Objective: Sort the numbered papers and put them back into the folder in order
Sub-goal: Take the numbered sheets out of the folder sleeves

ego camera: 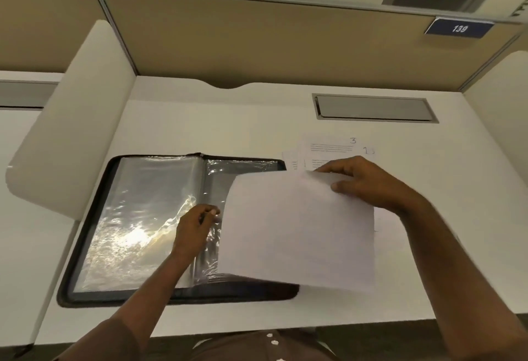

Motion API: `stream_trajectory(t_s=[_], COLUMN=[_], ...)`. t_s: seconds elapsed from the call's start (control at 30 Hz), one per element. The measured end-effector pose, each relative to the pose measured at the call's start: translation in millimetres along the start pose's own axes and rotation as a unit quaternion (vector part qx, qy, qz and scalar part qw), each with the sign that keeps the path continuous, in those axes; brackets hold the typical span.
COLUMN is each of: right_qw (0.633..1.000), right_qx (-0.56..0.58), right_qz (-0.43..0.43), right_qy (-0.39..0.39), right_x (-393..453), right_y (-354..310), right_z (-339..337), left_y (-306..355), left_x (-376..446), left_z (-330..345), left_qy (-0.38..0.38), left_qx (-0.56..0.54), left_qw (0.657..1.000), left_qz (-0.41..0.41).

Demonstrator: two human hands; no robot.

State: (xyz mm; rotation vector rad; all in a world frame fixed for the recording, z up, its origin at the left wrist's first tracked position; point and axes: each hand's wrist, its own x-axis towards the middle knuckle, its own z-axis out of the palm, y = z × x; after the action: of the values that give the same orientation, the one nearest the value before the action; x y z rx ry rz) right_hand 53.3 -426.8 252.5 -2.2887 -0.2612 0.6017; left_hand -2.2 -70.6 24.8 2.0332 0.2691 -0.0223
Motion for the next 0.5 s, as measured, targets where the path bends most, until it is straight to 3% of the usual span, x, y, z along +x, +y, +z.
stream_trajectory(t_s=[0.13, 0.23, 0.3, 0.43, 0.5], right_qw=[0.978, 0.919, 0.881, 0.867, 0.873], right_qx=[-0.013, 0.009, -0.011, -0.126, -0.155], right_qz=[0.034, 0.008, -0.039, -0.113, -0.128], right_qy=[0.207, 0.394, 0.471, 0.468, 0.443], right_x=[6.9, -1.5, -7.2, -11.0, -8.8], right_y=[46.0, 62.8, 72.2, 102.2, 118.2], right_z=[-12.3, -14.4, -14.9, 0.1, 22.5], left_y=[30.5, 62.1, 84.6, 111.6, 125.1], left_x=[-2.5, -5.3, -7.7, -7.4, -2.9], left_z=[23.4, 46.4, 63.4, 108.8, 133.1], left_qy=[-0.016, -0.017, -0.033, -0.109, -0.157], left_qx=[-0.076, -0.069, -0.082, -0.115, -0.181], left_qw=[0.997, 0.997, 0.996, 0.987, 0.969], left_qz=[-0.030, 0.004, 0.022, 0.014, -0.066])
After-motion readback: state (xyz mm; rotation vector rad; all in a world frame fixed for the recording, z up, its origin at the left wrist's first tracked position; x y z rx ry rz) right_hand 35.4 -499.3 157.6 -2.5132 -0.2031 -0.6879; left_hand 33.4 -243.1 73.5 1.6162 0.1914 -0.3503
